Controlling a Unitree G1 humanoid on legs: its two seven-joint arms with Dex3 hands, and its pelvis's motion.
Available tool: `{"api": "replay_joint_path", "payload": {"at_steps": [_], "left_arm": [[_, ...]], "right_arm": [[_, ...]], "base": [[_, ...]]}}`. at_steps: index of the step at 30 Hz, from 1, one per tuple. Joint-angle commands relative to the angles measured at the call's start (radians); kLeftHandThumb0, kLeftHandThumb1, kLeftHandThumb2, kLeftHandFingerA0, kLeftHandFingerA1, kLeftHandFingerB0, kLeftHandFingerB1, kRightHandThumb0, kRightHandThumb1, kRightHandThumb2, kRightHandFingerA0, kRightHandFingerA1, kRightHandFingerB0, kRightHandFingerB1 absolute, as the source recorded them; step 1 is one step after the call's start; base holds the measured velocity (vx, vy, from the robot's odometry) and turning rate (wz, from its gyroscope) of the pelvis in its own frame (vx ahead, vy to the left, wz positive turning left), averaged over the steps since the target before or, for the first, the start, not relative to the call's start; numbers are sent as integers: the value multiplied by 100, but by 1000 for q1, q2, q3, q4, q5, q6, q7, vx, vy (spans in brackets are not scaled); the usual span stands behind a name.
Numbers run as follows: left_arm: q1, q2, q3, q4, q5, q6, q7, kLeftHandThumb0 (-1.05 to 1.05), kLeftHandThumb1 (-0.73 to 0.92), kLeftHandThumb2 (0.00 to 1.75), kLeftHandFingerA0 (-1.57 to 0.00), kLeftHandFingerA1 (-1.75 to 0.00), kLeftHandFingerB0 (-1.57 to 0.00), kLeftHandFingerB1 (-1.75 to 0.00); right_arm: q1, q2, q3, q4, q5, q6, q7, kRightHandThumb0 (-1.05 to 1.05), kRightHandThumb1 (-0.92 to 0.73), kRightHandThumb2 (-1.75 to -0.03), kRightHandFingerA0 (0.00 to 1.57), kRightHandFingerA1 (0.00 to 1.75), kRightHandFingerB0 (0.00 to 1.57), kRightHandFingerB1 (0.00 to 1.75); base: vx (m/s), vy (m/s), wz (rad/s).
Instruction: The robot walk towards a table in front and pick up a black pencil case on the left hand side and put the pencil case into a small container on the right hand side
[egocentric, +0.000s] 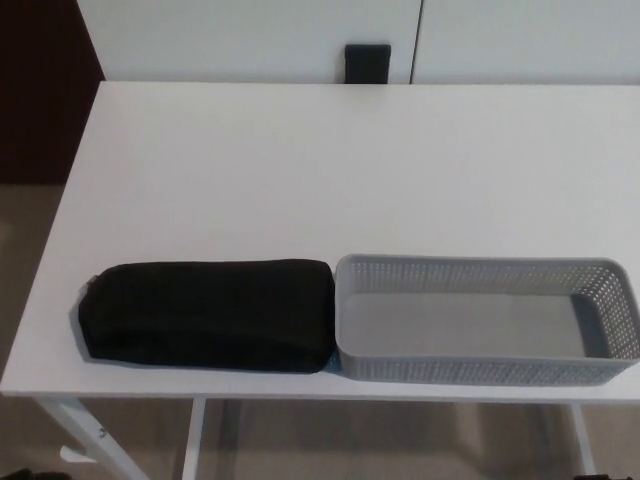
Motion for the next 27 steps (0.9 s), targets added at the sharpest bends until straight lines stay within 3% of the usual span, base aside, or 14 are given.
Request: {"api": "replay_joint_path", "payload": {"at_steps": [1, 6, 7, 10, 14, 16, 19, 20, 21, 22, 24, 25, 26, 27], "left_arm": [[237, 82, 34, -375, -151, -30, -214, -60, 37, 70, -14, -48, -9, -36], [560, 231, 131, -766, -352, -121, -419, -62, 38, 70, -15, -41, -9, -34], [591, 253, 148, -798, -383, -145, -452, -56, 43, 55, -22, -34, -13, -25], [795, 349, 299, -1051, -617, -221, -652, -58, 36, 68, -24, -43, -9, -35], [883, 343, 468, -1228, -927, -226, -897, -67, 38, 73, -26, -40, -19, -38], [886, 324, 542, -1284, -1037, -200, -980, -69, 48, 56, -28, -30, -22, -29], [826, 319, 660, -1393, -1255, -74, -1090, -84, 56, 58, -30, -31, -25, -29], [806, 323, 682, -1429, -1267, -101, -1057, -95, 61, 61, -35, -33, -26, -29], [774, 325, 719, -1492, -1315, -118, -992, -101, 55, 102, -37, -49, -25, -45], [743, 319, 730, -1519, -1359, -116, -971, -99, 69, 62, -39, -43, -27, -38], [674, 303, 709, -1532, -1433, -87, -961, -91, 64, 60, -39, -45, -27, -37], [628, 312, 680, -1543, -1446, -75, -920, -95, 54, 79, -38, -53, -22, -47], [590, 327, 656, -1556, -1444, -71, -873, -95, 54, 79, -38, -53, -22, -47], [750, 369, 807, -1593, -1407, -4, -778, -90, 74, 63, -51, -53, -45, -54]], "right_arm": [[-14, -17, 1, 16, -8, 9, 4, -75, -31, -74, 100, 58, 76, 53], [-26, -18, -5, 17, 1, 17, 14, -75, -29, -73, 98, 56, 76, 52], [-26, -18, -7, 20, 3, 14, 13, -75, -28, -73, 98, 56, 76, 52], [-30, -15, -24, 38, 21, 4, 12, -68, -40, -55, 102, 49, 82, 44], [-31, -9, -30, 48, 26, 10, 8, -69, -40, -55, 105, 50, 83, 44], [-28, -8, -29, 47, 25, 9, 6, -68, -40, -55, 105, 50, 83, 44], [-24, -11, -33, 45, 28, 6, 4, -67, -40, -54, 104, 49, 83, 44], [-26, -14, -30, 45, 23, 3, 2, -68, -41, -55, 103, 49, 83, 44], [-28, -16, -30, 50, 22, -4, 2, -69, -41, -55, 104, 49, 83, 44], [-29, -17, -31, 52, 23, -7, 3, -69, -41, -54, 105, 50, 84, 44], [-31, -17, -31, 49, 25, -2, 9, -68, -41, -55, 105, 49, 83, 44], [-33, -16, -32, 46, 27, 4, 12, -68, -41, -55, 104, 49, 83, 44], [-35, -15, -33, 45, 28, 9, 13, -68, -41, -55, 104, 49, 83, 44], [-36, -15, -34, 46, 30, 7, 15, -67, -41, -55, 104, 49, 83, 44]], "base": [[0, 0, 0], [0, 0, 0], [0, 0, 0], [0, 0, 0], [0, 0, 0], [0, 0, 0], [0, 0, 0], [0, 0, 0], [0, 0, 0], [0, 0, 0], [0, 0, 0], [0, 0, 0], [0, 0, 0], [0, 0, 0]]}}
